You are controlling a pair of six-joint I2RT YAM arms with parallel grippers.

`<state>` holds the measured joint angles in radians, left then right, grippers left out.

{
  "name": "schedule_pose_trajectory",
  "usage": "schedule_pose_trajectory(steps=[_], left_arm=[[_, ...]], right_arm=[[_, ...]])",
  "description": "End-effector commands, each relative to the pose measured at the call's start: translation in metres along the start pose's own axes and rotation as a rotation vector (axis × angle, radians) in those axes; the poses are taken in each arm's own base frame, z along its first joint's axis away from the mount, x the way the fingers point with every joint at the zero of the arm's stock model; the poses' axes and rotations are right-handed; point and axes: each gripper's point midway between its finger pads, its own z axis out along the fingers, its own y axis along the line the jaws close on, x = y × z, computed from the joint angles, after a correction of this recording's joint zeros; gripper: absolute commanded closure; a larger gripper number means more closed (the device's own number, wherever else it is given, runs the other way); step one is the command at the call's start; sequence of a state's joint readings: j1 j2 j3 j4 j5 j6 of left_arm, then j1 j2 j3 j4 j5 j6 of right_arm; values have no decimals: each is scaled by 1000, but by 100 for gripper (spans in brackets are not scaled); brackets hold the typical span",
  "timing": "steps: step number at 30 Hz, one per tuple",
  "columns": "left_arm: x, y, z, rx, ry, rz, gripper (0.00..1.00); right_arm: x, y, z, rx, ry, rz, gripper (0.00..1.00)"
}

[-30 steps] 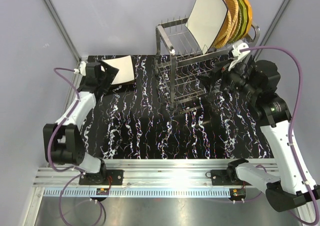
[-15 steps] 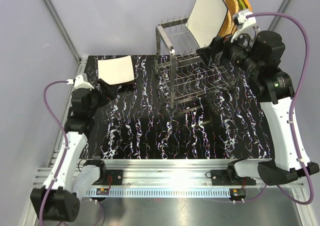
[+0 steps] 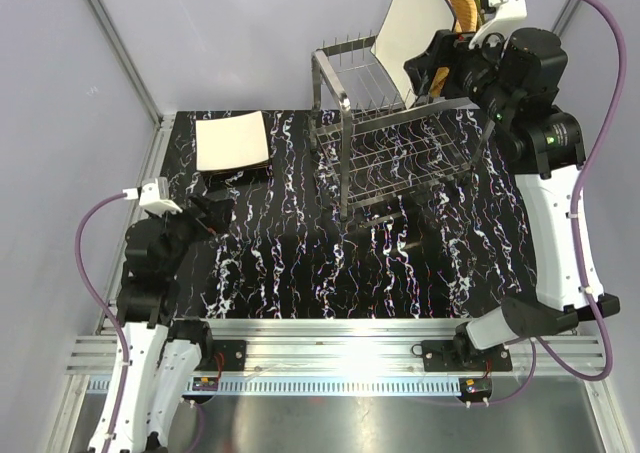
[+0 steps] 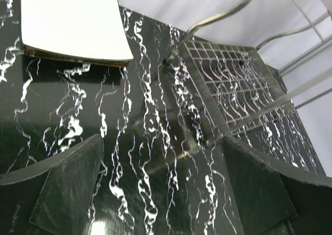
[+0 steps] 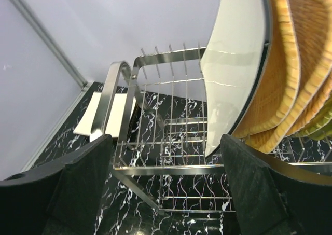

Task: Unload the plates from the dish rack
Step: Grab a plate with the right arm

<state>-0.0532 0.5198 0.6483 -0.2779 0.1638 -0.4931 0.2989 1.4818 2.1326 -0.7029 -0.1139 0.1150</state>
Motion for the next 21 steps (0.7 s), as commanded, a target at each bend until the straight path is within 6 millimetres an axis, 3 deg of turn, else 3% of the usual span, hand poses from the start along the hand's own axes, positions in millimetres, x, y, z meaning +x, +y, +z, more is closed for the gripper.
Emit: schedule_pose_trajectory(steps=[1, 9, 21], left_arm=[[12, -1, -10, 27, 24, 21, 1], [9, -5, -31, 50, -41, 44, 1], [10, -6, -34, 57, -43, 54, 1]], right_arm=[[-21, -18, -4, 105, -62, 55, 9], [-10, -41, 16, 162, -29, 114, 16], [-2, -53, 48, 155, -47, 68, 29]])
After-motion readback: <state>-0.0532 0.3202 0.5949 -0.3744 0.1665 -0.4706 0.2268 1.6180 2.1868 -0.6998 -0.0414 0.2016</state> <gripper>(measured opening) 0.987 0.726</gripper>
